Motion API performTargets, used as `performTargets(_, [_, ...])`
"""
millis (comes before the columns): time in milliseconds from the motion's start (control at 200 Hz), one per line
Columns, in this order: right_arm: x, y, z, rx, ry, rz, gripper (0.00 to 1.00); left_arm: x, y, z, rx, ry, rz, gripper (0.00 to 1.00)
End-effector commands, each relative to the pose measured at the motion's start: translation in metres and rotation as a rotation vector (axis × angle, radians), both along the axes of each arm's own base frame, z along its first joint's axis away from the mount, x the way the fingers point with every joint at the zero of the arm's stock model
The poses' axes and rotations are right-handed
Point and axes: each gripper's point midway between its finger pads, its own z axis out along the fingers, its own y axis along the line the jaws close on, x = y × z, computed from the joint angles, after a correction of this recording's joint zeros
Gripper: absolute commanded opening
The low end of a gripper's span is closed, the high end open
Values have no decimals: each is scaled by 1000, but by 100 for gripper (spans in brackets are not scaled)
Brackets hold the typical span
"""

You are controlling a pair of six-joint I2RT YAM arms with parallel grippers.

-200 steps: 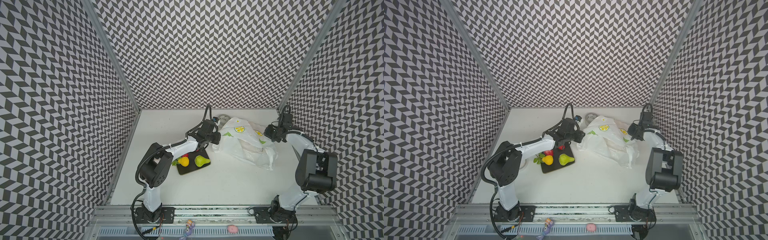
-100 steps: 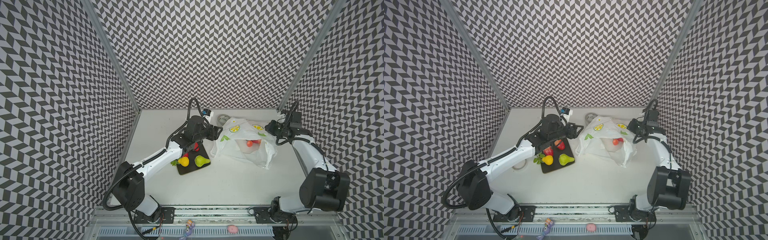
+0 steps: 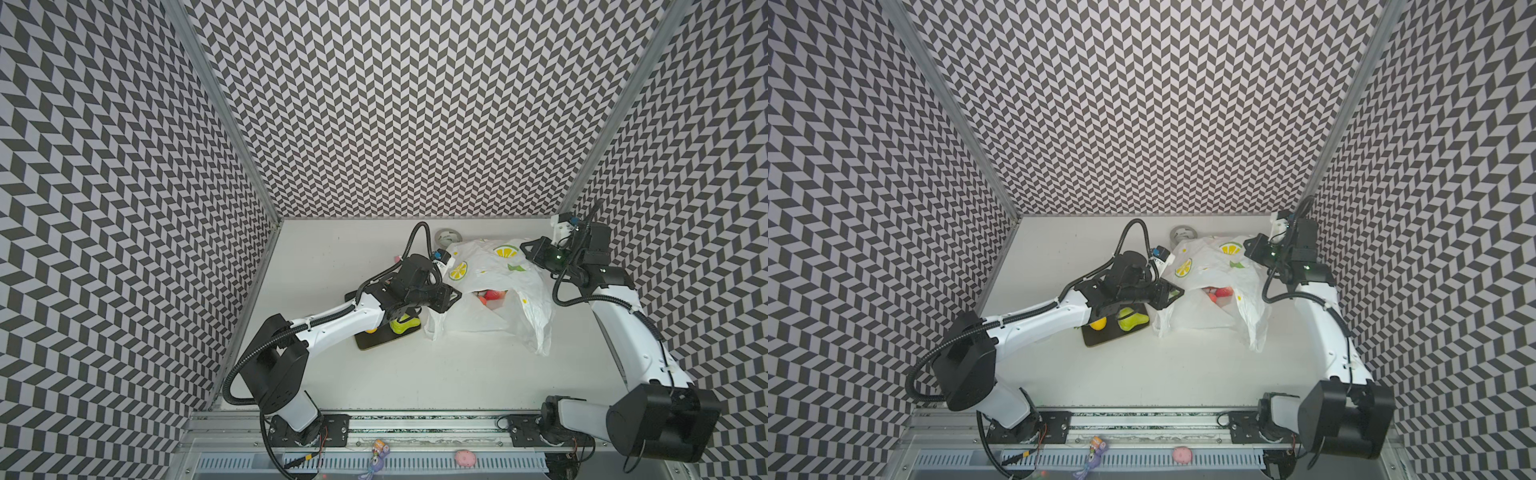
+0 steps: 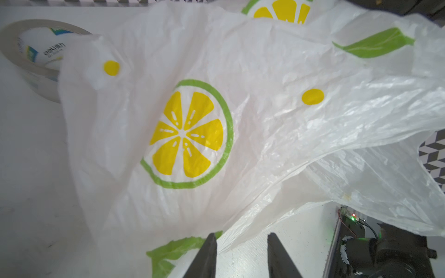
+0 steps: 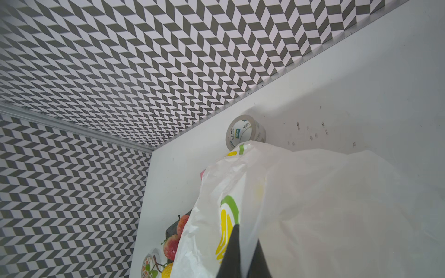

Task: Take the fake fruits out of the plastic bag

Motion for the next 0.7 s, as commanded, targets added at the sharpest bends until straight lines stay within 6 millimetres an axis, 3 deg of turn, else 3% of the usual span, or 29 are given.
performTargets(0, [-2, -3, 18, 47, -54, -65, 6, -14, -22, 12, -28, -53, -111, 31])
performTargets(110, [-7, -16, -3, 48, -3, -161, 6, -23, -45, 15, -26, -105, -188, 21])
performTargets(305, [-7, -22, -36, 60, 72, -214, 6, -30, -79, -1, 29, -223, -260, 20])
performTargets(551, [-10, -32, -47, -12, 117, -249, 7, 16, -96, -50, 167, -366, -174, 29])
performTargets(691, [-14, -32, -51, -15, 120, -248, 6, 40, -107, -53, 158, -418, -107, 33])
